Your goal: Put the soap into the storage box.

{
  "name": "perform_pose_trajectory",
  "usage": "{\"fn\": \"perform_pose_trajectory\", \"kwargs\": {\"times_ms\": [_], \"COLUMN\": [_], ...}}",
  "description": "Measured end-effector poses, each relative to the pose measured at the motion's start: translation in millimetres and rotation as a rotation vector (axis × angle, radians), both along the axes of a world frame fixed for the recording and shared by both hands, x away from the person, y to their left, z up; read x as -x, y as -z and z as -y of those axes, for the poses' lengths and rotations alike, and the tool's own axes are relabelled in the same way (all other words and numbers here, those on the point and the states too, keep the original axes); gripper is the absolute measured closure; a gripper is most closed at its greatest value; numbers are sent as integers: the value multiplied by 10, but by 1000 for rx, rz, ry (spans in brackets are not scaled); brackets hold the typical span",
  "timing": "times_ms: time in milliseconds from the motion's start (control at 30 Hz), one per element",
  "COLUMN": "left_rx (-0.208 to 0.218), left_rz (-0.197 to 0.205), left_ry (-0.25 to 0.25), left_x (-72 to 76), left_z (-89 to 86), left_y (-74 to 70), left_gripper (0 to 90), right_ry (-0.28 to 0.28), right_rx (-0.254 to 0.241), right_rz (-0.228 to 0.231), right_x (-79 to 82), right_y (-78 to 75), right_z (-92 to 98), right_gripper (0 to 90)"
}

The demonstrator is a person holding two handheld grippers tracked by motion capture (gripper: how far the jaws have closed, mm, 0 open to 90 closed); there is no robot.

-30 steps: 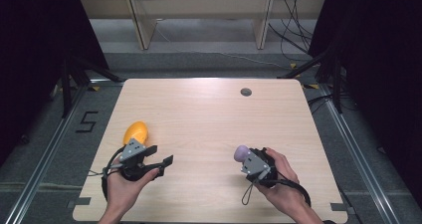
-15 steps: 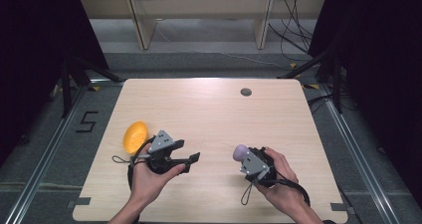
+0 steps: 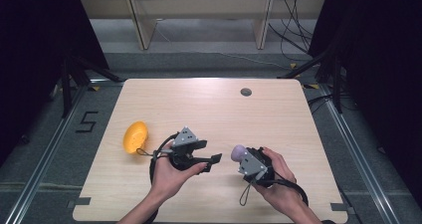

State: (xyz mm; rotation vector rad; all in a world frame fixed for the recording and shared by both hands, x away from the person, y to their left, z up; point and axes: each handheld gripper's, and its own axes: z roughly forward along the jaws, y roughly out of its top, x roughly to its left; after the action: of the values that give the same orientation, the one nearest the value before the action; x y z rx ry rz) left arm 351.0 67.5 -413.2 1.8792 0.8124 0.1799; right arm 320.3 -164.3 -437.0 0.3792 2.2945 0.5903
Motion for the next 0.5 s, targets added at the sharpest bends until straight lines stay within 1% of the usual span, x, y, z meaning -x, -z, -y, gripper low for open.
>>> {"fn": "perform_pose_trajectory", "kwargs": {"times_ms": [33,67,100,133,200,233,267,333,367,400,433,467,500], "left_rx": [-2,-1,-6,-14,-19,-18,-19,-16,-19,-20,-27,-31,-38], "left_rz": [-3,-9,-10,-11,-16,-11,-29,-25,-34,-36,-53,-49,-57], "left_ry": [2,18,18,28,33,31,45,49,54,62,65,64,74], "left_x": [-2,-12,-15,-24,-33,-37,-44,-55,-60,-70,-76,-84,-95], "left_z": [35,67,101,128,187,217,235,285,306,327,346,371,387], "left_y": [-1,5,13,20,30,38,36,44,44,53,54,67,73], "left_gripper": [296,296,297,297,297,297,297,297,298,299,299,298,299], "right_ry": [-2,-5,-1,-3,-9,-8,-11,-13,-17,-16,-15,-19,-21], "right_rx": [0,5,2,2,3,2,5,8,11,4,4,7,8], "right_rz": [-1,-4,2,-1,-1,0,-4,-5,4,-3,-2,-9,3], "right_x": [0,1,2,4,9,12,17,19,19,27,31,32,34], "right_y": [0,-2,-1,-1,1,2,3,2,2,4,2,-1,5], "right_z": [-3,-5,-8,-11,-19,-23,-28,-34,-38,-44,-48,-50,-53], "right_gripper": [501,501,501,502,501,501,502,501,501,502,501,501,502]}}
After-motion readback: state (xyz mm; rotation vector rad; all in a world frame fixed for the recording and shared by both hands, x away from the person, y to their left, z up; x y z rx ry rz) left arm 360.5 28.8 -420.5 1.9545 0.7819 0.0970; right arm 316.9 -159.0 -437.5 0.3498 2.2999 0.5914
